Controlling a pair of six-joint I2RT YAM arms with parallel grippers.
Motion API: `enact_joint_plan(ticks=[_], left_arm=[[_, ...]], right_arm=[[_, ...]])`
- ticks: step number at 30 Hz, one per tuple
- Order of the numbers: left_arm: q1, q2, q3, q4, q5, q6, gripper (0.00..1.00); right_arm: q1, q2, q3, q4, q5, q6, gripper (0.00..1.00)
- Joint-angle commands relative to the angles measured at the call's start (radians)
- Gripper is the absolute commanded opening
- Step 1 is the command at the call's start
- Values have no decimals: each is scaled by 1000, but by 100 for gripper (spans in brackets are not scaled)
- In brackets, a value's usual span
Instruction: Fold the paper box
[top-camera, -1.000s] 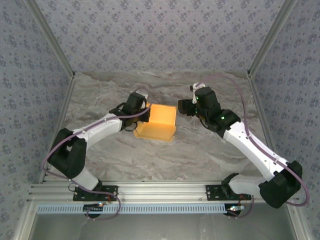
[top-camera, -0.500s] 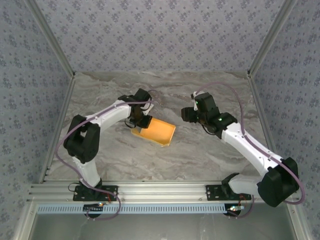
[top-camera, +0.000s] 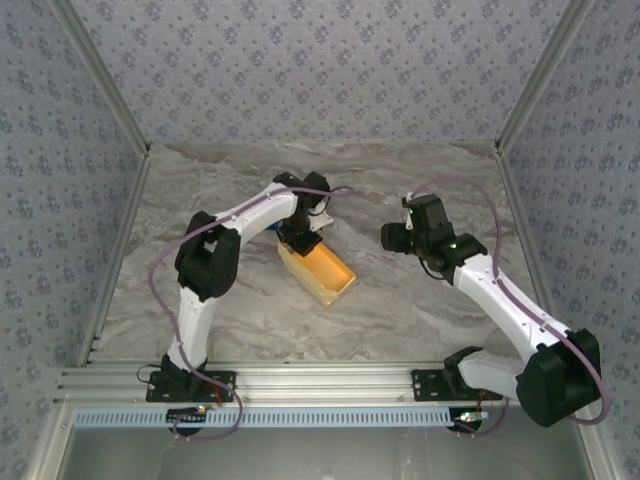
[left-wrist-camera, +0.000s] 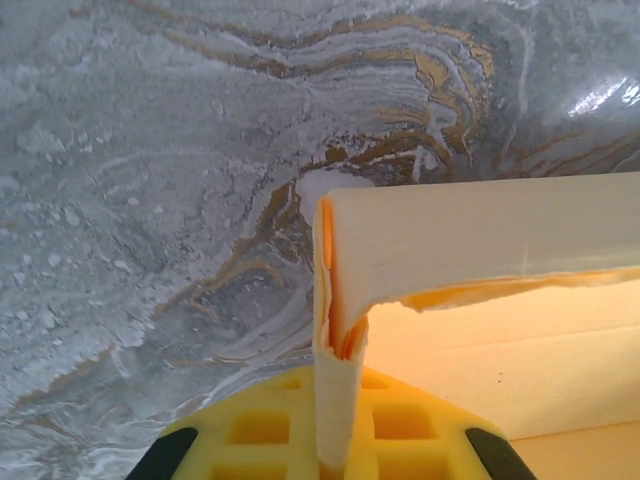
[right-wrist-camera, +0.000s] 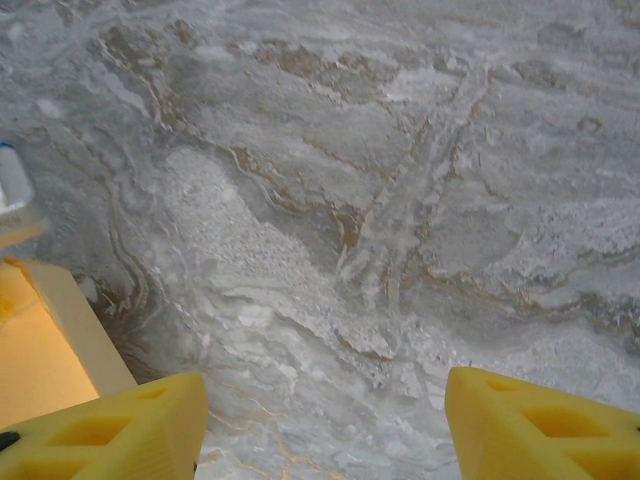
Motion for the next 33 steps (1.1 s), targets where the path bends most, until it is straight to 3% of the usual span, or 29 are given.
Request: enact_joint_plan(ticks=[1, 10, 23, 33], left_arm=[[-11, 57, 126, -119, -40, 91, 4], [-47, 190, 276, -128, -122, 186, 4], [-110, 228, 257, -5, -280, 260, 5], [-127, 193, 251, 41, -208, 378, 7]], right_arm=[[-14, -13, -25, -29, -27, 22, 66], [-29, -9, -47, -39, -34, 22, 66], [-50, -16, -64, -43, -32, 13, 66], [-72, -43, -76, -61, -31, 6, 66]])
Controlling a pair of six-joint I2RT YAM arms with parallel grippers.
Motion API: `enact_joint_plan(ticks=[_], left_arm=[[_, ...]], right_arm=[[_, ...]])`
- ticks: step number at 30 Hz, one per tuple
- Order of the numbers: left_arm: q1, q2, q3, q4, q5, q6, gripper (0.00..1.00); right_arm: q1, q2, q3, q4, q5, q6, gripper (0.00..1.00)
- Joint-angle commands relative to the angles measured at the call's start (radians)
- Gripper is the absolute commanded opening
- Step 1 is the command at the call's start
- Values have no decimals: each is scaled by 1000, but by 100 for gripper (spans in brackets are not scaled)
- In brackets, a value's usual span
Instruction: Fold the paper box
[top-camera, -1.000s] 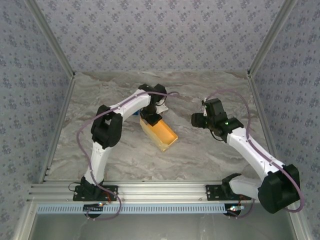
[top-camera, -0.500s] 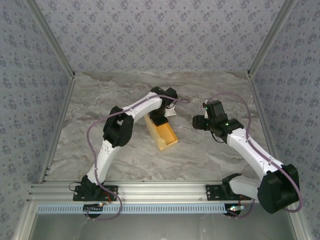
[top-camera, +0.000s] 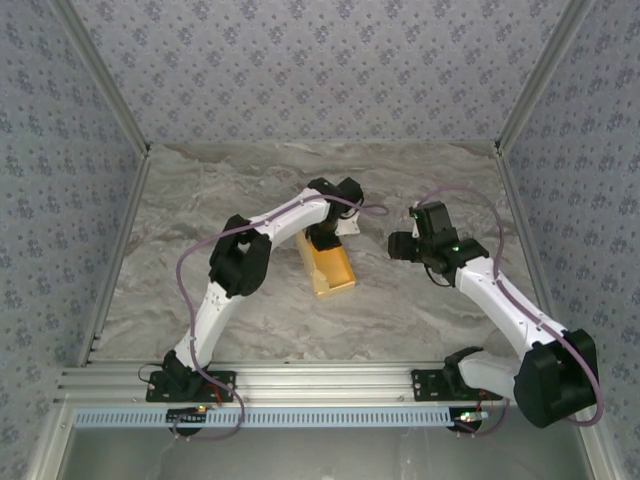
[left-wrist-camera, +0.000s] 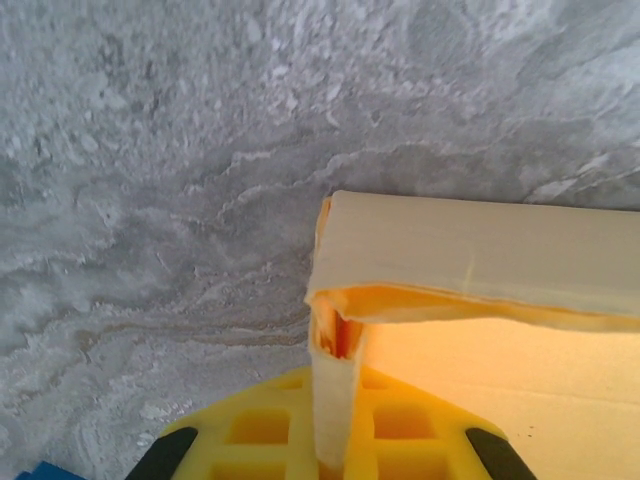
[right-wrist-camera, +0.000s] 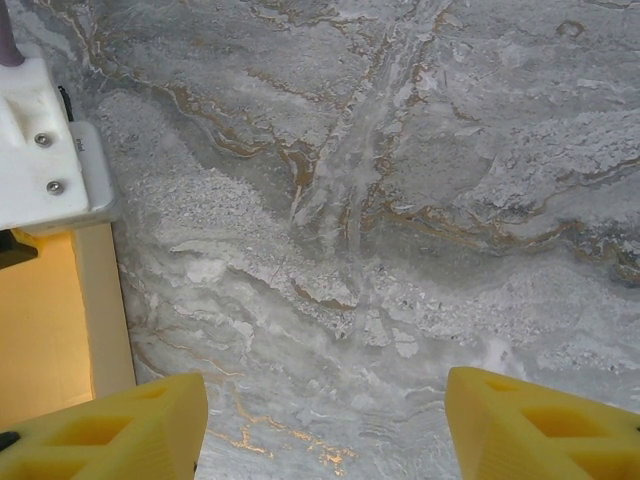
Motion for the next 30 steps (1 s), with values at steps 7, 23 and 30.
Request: enact_joint_plan(ticks=[7, 23, 30], left_arm=[[-32, -33, -51, 100, 26, 178, 6], [-68, -82, -198, 315, 6, 282, 9], [-68, -71, -163, 262, 46, 297, 14]], right_arm=[[-43, -66, -28, -46, -11, -15, 66], [-87, -100, -40, -62, -38, -27, 66], [-90, -104, -48, -59, -48, -21, 66]])
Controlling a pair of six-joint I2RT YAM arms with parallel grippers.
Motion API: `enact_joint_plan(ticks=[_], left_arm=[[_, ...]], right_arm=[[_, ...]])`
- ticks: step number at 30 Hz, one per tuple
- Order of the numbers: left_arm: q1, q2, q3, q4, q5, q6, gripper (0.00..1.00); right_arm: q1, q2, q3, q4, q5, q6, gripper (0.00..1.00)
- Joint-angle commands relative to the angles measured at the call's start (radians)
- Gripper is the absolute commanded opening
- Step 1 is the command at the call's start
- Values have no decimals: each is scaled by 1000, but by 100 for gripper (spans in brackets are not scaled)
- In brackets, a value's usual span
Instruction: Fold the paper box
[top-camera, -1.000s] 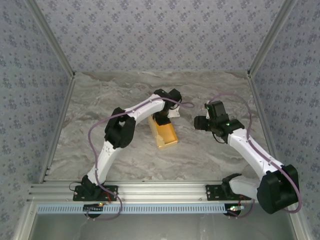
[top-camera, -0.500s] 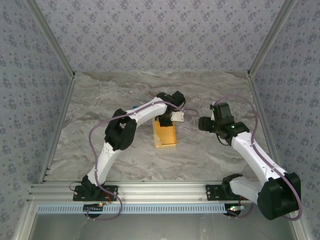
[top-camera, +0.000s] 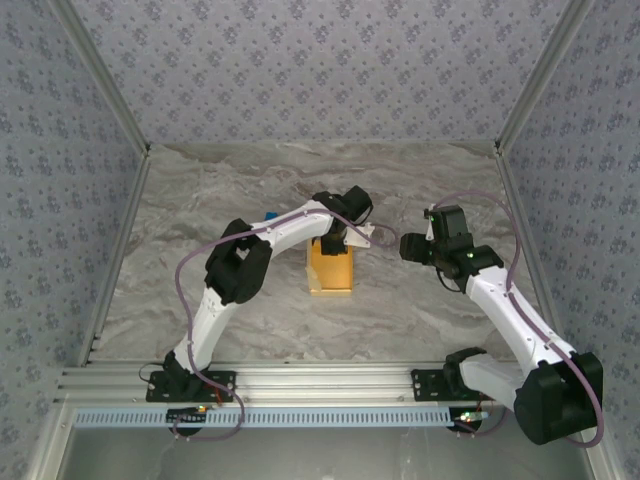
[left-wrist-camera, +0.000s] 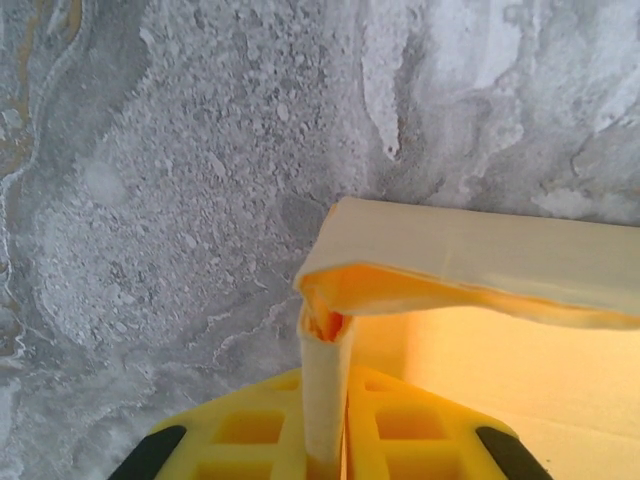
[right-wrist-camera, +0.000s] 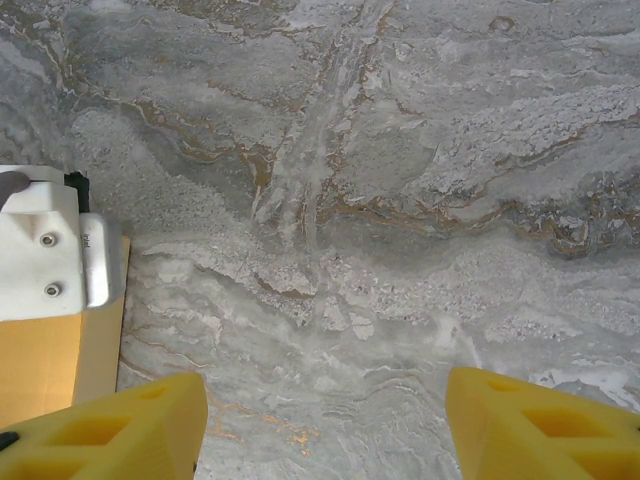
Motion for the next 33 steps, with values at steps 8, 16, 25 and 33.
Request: enact_joint_plan(ticks=[8, 16, 25, 33], left_arm=[[-7, -9, 30, -26, 82, 1, 23], [-8, -34, 42, -55, 85, -24, 36], [-8, -102, 35, -34, 147, -93, 48], [-2, -183, 35, -20, 262, -168, 52]], right_arm=[[-8, -21, -24, -19, -16, -8, 66], [-8, -21, -28, -15, -25, -4, 66], [-8, -16, -40, -22, -41, 7, 66], [12, -55, -100, -35, -70, 48, 65]])
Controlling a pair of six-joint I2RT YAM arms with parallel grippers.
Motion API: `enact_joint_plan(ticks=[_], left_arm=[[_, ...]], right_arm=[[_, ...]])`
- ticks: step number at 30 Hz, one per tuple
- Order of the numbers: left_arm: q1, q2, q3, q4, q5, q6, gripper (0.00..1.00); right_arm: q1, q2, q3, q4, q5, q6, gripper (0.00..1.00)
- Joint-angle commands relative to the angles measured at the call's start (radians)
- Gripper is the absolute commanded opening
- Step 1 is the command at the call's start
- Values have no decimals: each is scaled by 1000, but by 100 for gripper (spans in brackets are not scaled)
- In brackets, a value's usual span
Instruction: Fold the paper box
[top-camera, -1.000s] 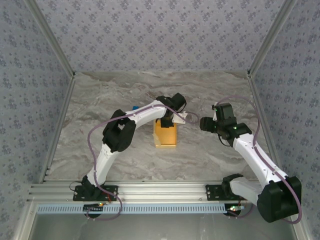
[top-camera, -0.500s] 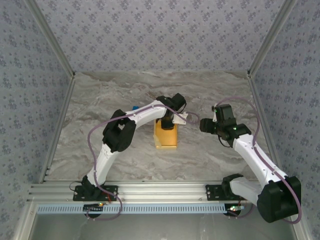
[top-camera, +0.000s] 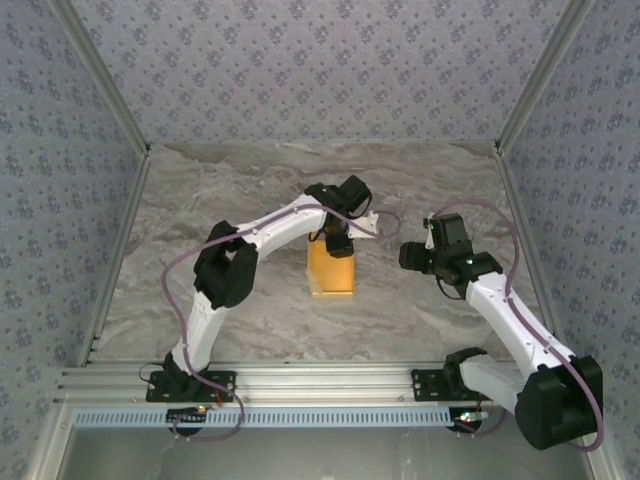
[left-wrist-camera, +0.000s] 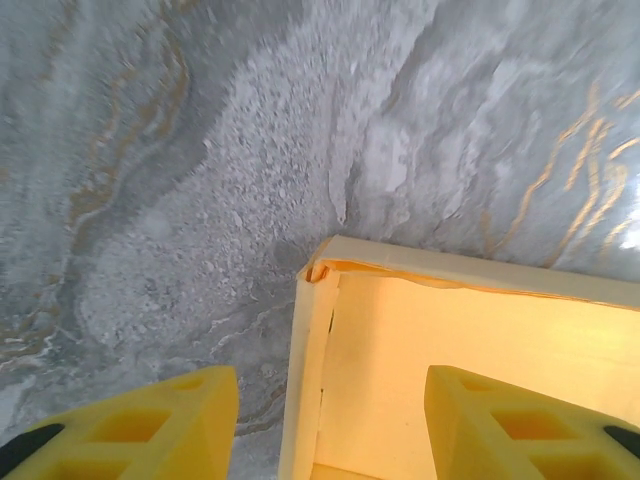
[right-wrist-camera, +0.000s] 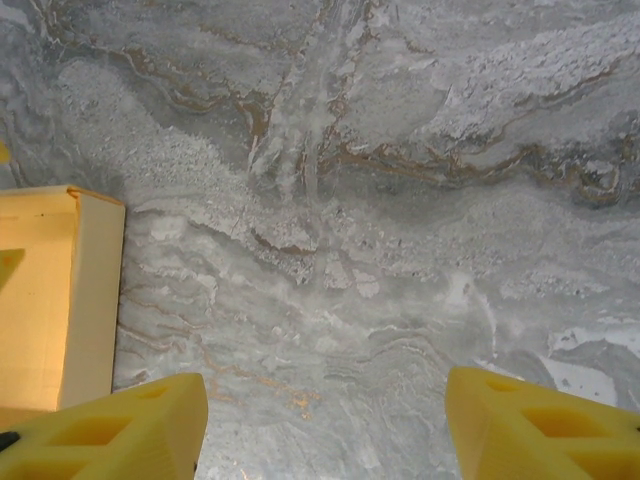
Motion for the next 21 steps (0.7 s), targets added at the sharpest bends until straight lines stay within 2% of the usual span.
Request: enact_joint_plan(ticks=[1, 7, 12, 17, 21], left_arm=[[-1, -84, 32, 7, 100, -66, 53], [16, -192, 22, 92, 236, -246, 53], [54, -331, -57, 221, 295, -423, 54], [124, -466, -177, 305, 257, -614, 54], [176, -585, -363, 413, 128, -724, 54]], right_arm=[[22, -19, -42, -23, -37, 41, 64], [159, 58, -98, 57, -49, 103, 54], [283, 182, -86, 112, -15, 128, 46], [336, 274, -66, 154, -25, 133, 38], [387, 331, -49, 187, -32, 137, 36]])
